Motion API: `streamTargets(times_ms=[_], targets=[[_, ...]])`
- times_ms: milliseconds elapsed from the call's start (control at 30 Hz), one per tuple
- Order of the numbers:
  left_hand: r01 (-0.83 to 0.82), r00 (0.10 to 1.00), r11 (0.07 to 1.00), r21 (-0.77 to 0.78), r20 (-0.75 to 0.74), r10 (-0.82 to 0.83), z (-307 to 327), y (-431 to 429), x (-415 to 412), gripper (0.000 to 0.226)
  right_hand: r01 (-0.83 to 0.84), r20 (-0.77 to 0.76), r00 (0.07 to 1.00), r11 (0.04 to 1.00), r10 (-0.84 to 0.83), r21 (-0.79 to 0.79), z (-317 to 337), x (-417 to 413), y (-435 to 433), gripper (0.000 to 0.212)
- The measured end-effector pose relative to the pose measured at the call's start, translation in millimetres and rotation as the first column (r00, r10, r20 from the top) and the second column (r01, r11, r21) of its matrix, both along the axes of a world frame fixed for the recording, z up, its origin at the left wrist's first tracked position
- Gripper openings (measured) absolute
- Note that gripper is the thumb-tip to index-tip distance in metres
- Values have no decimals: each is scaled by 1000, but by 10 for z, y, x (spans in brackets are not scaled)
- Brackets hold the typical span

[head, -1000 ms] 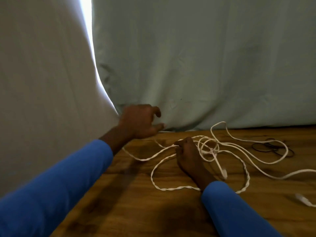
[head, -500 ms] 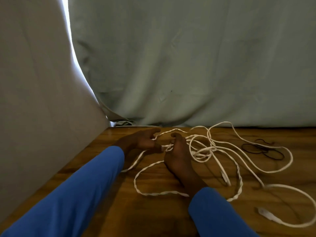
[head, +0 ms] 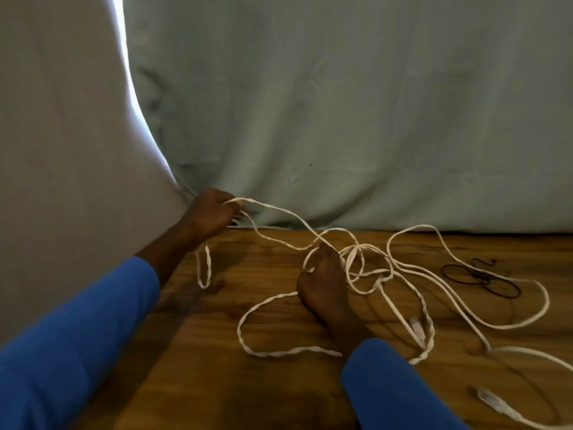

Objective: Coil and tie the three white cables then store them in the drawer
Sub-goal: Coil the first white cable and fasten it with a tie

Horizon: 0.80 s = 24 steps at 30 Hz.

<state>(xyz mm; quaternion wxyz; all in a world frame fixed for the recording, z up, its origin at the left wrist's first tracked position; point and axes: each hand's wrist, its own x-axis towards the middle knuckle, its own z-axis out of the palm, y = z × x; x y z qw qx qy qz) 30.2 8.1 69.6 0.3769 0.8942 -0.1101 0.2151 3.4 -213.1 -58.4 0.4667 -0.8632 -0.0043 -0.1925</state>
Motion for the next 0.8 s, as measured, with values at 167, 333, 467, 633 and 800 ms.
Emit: streamTargets(times_ms=[167, 333, 467, 633, 800], targets=[[-138, 990, 971, -197, -32, 135, 369, 390, -600, 19, -134, 40, 988, 962, 148, -239, 9, -54, 92, 73], [-312, 950, 882, -353, -103, 295, 603, 659, -872, 10, -184, 235, 956, 983, 173, 25, 116, -231, 45, 55], [-351, 934, 842, -410, -89, 346, 819, 826, -1033, 20, -59, 171, 985, 974, 21, 217, 150, -290, -15, 55], [-274, 959, 924, -266, 2, 285, 908, 766, -1219, 33, 105, 87, 990, 994, -107, 30, 196, -281, -25, 50], [-389, 916, 874, 290, 220, 335, 563, 433, -1139, 33, 20, 14, 1000, 966, -17, -257, 248, -296, 18, 48]])
